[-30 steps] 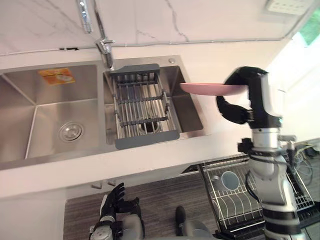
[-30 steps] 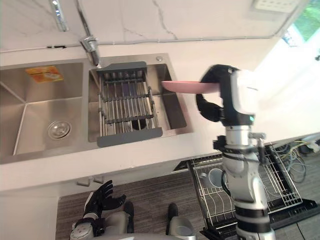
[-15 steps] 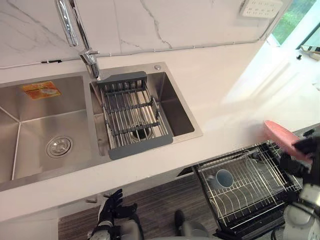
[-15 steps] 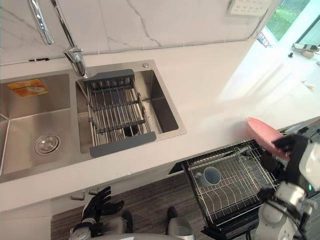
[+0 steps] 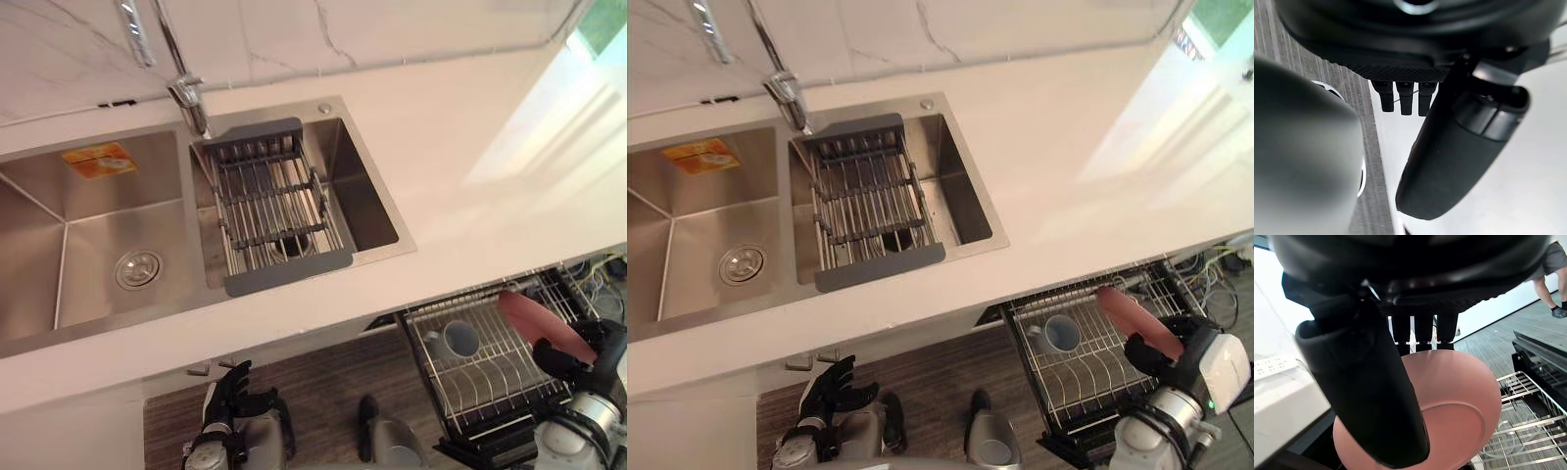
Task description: Walk over to the sink, pick up the cup, carry it to the dishwasher, place the cup inside the dishwasher, then close the dishwasher door
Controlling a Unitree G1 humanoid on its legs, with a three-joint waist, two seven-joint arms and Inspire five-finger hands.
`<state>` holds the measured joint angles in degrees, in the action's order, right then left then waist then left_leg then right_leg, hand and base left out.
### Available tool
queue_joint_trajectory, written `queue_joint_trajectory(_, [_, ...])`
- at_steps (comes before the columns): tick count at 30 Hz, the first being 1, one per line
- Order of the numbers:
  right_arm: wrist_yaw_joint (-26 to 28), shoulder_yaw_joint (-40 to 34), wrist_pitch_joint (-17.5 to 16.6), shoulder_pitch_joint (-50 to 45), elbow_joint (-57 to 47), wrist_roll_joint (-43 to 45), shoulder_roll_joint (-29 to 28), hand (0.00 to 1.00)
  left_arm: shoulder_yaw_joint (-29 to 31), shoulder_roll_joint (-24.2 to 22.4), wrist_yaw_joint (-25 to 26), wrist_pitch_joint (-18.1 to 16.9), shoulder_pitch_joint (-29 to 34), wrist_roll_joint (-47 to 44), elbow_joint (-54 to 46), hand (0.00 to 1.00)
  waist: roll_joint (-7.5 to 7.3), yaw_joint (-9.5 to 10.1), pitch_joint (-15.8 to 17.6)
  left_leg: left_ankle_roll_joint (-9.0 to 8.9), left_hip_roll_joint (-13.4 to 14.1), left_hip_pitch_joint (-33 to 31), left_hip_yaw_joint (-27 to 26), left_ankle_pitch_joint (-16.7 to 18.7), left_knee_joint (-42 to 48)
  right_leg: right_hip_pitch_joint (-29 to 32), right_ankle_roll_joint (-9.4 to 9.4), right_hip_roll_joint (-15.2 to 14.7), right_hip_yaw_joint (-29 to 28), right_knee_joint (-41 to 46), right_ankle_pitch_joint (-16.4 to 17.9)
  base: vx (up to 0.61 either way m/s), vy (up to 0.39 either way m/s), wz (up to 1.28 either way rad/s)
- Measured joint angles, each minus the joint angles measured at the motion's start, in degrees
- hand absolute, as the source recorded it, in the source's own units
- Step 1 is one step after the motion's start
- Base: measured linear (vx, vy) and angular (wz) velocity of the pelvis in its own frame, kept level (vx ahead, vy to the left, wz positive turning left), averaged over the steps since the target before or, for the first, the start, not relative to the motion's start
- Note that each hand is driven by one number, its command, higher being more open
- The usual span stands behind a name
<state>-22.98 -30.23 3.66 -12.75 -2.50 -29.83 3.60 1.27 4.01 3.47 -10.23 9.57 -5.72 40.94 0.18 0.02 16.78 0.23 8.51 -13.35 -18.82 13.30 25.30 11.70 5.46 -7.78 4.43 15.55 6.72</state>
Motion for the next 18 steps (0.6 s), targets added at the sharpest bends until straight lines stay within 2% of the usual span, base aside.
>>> queue_joint_trajectory(1, [-0.01,0.15,0.17,1.06,0.67,0.7,0.34,0.9,-0.28,0.05,0.05,0.0,-0.24,-0.02,-0.03,0.9,0.13,0.2,0.27,0.03,0.22,-0.42,-0.65,0.08,0.35,0.88,0.46,0.11,-0.6,0.29,-0.28,0.03,0.02,-0.48])
queue_joint_trajectory(5, [-0.04,0.56,0.81,8.81,7.43,3.5,3.82,0.9,-1.04,0.19,0.12,-0.1,-2.36,-0.2,-0.12,0.9,0.96,0.53,3.63,0.07,0.51,-2.01,-3.1,0.18,1.09,3.73,1.34,0.34,-3.24,0.67,-1.09,0.05,0.025,-0.33])
queue_joint_trajectory(9, [-0.04,0.55,1.64,13.96,11.96,6.33,5.73,0.9,-1.83,0.83,0.15,-0.12,-4.12,-1.12,-0.12,0.9,1.14,0.55,6.24,0.09,0.23,-2.55,-3.36,0.17,0.82,4.58,1.49,0.14,-3.46,0.69,-1.3,0.04,0.009,-0.06])
queue_joint_trajectory(18, [-0.02,0.5,1.73,17.28,12.76,11.05,6.72,0.9,-2.67,0.94,0.21,-0.08,-6.69,-1.11,-0.01,0.9,1.11,0.67,8.62,0.93,-1.64,-3.55,-2.55,-0.34,-0.39,5.46,2.18,-1.34,-2.88,0.59,-1.83,-0.01,0.013,0.06])
